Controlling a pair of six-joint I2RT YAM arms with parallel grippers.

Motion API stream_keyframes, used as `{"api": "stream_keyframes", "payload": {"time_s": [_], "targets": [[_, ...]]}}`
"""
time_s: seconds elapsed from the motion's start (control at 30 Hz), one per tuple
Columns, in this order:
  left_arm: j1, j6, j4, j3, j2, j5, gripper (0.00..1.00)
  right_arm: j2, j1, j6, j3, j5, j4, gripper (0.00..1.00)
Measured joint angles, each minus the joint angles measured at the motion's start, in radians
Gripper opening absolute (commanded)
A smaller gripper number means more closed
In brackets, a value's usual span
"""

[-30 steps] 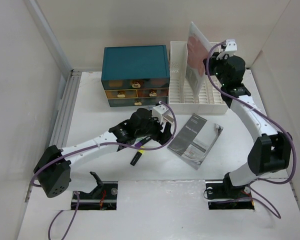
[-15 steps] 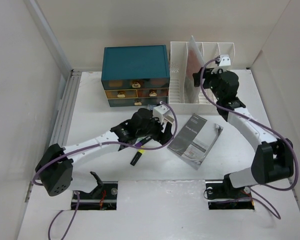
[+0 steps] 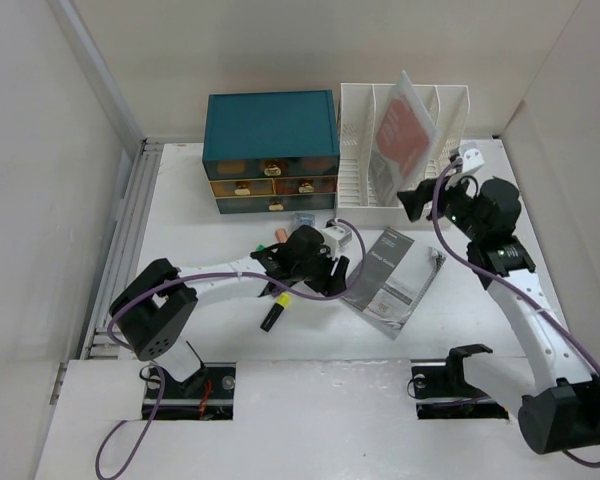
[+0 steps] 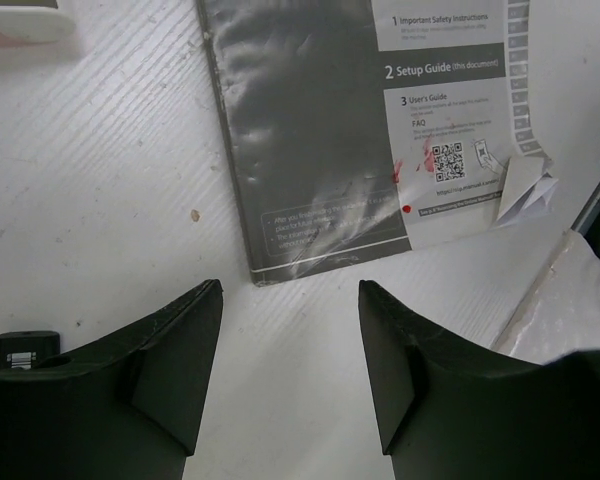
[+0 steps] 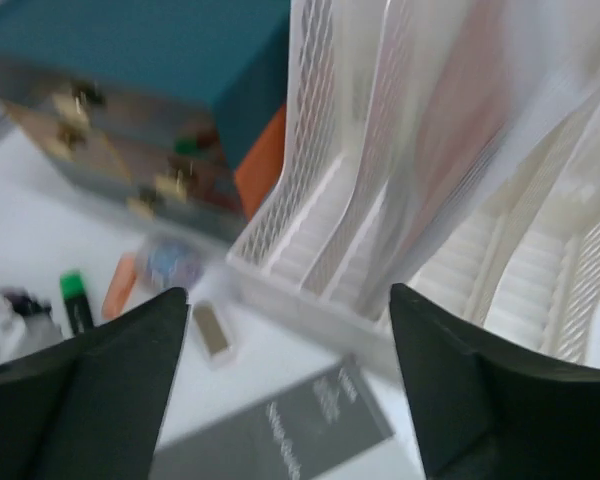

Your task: Organize the desk

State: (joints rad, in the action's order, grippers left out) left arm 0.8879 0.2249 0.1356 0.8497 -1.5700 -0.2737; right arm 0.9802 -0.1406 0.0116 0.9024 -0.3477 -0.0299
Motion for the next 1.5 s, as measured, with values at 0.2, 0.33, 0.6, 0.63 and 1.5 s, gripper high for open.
{"api": "stream_keyframes", "payload": {"time_s": [0.2,0.33,0.6,0.63,1.5], "targets": [[0.016,0.001,0.011,0.017,-0.001,0.009,0.53,0.008,0.061,0.101,-0.128,-0.055,0.217,0.79],[0.024,0.001,0.02,0.035,-0.005,0.014,0.53,0.053,0.127,0.15,-0.129,-0.04,0.294,0.79],[0.029,0.0,0.024,0.039,-0.021,0.018,0.53,0.241,0.213,0.193,-0.128,0.054,0.391,0.79],[0.029,-0.001,0.024,0.042,-0.027,0.016,0.53,0.259,0.219,0.195,-0.127,0.06,0.404,0.79],[0.048,-0.006,0.05,0.095,-0.18,-0.048,0.47,0.469,0.309,0.191,-0.132,0.075,0.449,0.72]]}}
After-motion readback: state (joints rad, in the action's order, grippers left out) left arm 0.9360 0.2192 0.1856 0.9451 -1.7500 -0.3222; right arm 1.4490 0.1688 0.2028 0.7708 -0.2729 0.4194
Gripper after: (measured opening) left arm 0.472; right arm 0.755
